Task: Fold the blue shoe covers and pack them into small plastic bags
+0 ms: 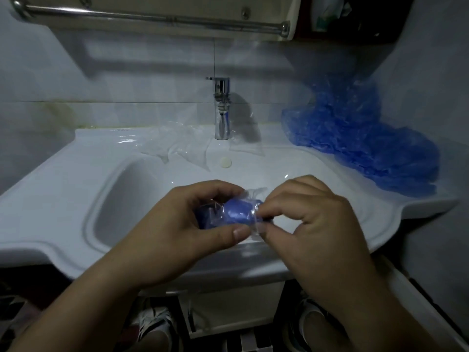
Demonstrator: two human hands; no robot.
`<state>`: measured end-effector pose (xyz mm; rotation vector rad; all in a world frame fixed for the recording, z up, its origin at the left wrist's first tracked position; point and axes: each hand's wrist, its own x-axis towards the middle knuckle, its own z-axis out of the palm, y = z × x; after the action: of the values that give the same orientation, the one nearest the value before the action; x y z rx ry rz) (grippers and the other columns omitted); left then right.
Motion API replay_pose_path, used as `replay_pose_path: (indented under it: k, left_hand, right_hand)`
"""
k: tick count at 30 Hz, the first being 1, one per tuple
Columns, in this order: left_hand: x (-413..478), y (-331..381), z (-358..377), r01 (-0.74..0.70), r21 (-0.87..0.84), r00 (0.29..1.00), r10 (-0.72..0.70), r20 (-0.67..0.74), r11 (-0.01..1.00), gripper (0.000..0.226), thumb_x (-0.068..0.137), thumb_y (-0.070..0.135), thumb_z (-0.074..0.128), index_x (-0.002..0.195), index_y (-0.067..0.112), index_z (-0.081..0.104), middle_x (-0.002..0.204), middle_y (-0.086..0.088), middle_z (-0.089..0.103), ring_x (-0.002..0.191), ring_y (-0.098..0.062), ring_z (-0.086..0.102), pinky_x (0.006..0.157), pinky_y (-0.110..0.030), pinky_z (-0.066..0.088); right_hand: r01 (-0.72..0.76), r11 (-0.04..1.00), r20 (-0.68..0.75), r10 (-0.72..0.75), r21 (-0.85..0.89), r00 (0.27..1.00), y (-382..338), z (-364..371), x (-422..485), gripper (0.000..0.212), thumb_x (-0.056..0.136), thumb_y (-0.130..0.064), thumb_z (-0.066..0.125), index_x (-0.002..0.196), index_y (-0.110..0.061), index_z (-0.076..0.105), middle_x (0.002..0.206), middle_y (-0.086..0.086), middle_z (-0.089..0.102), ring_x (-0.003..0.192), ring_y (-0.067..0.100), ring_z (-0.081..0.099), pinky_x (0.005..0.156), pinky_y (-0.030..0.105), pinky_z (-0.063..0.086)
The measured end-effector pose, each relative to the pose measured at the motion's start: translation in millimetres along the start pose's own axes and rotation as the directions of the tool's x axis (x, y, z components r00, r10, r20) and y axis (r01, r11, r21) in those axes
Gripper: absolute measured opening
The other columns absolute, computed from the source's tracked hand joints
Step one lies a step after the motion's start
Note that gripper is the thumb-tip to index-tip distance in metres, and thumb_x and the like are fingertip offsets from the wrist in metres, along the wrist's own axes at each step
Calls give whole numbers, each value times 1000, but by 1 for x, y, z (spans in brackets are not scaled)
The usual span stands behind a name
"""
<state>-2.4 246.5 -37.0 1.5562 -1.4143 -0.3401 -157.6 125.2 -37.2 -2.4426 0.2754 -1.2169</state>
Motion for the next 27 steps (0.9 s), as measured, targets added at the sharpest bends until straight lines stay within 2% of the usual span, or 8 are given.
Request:
replay_pose_path:
  k: [3, 5, 7, 10, 16, 19, 24, 27]
  left_hand:
    - [-1, 0, 0, -13, 21, 1000, 13, -22, 1000, 38, 75, 49, 72, 108, 32, 68, 106, 5, 72, 98, -18, 68, 87, -39, 54]
    - [-2, 3, -2, -4, 46, 1000, 2, 29, 999, 40, 73, 49, 75, 110, 35, 68, 108, 13, 71, 99, -9, 68, 85, -25, 53]
    - [-4, 7, -2, 1, 195, 997, -16, 73, 981, 47, 67, 54, 78, 110, 42, 65, 110, 26, 66, 101, 4, 63, 83, -10, 47]
    - [-4, 12, 1, -34, 390, 999, 18, 47, 920, 49, 66, 57, 76, 111, 42, 64, 108, 27, 64, 102, 5, 60, 85, -14, 46]
    - [-2, 15, 4, -74, 222, 997, 64, 53, 972, 30, 79, 41, 71, 107, 32, 69, 99, 18, 71, 94, -4, 67, 81, -25, 52]
    - [-4, 14, 3, -96, 222, 995, 93, 24, 970, 26, 81, 38, 71, 106, 30, 71, 92, 24, 70, 86, 7, 65, 73, -9, 45]
    - [-2, 14, 2, -150, 287, 988, 157, -2, 946, 18, 89, 37, 64, 104, 31, 71, 86, 20, 67, 79, 5, 61, 67, -4, 38]
    - [-1, 10, -1, -131, 317, 986, 157, -57, 939, 21, 88, 39, 58, 105, 36, 69, 88, 19, 66, 81, 0, 62, 67, -6, 39]
  right_hand:
    - [-25, 999, 60, 23, 29, 998, 2, 0, -1, 9, 72, -25, 75, 80, -27, 76, 77, -17, 66, 85, 8, 59, 72, 28, 48]
    - [-72, 994, 72, 66, 80, 995, 2, -3, -1, 8, 72, -25, 73, 79, -29, 75, 79, -18, 66, 86, 8, 61, 74, 23, 47]
    - [-98, 992, 115, 89, 79, 989, 2, -7, 0, 9, 73, -27, 69, 79, -33, 73, 81, -20, 65, 87, 6, 60, 75, 17, 45]
    - [-24, 999, 219, 29, -29, 975, 1, -9, 2, 9, 77, -31, 65, 81, -33, 73, 81, -22, 63, 86, 4, 56, 72, 21, 45]
    - [-55, 997, 391, 68, -45, 918, -12, -10, 2, 42, 74, -9, 50, 96, -36, 73, 92, -21, 59, 94, 6, 53, 79, 23, 45]
    - [-134, 985, 497, 171, -109, 851, -17, -13, 0, 53, 72, -5, 42, 97, -49, 58, 102, -21, 46, 101, 7, 46, 86, 27, 45]
    - [-145, 975, 439, 206, -169, 875, -25, -11, 5, 53, 80, 0, 53, 110, -43, 63, 108, -16, 51, 106, 8, 47, 94, 25, 43]
    - [-135, 980, 198, 163, -149, 967, -19, -13, 4, 53, 70, -5, 47, 108, -34, 69, 111, -20, 52, 110, -1, 45, 91, 6, 32]
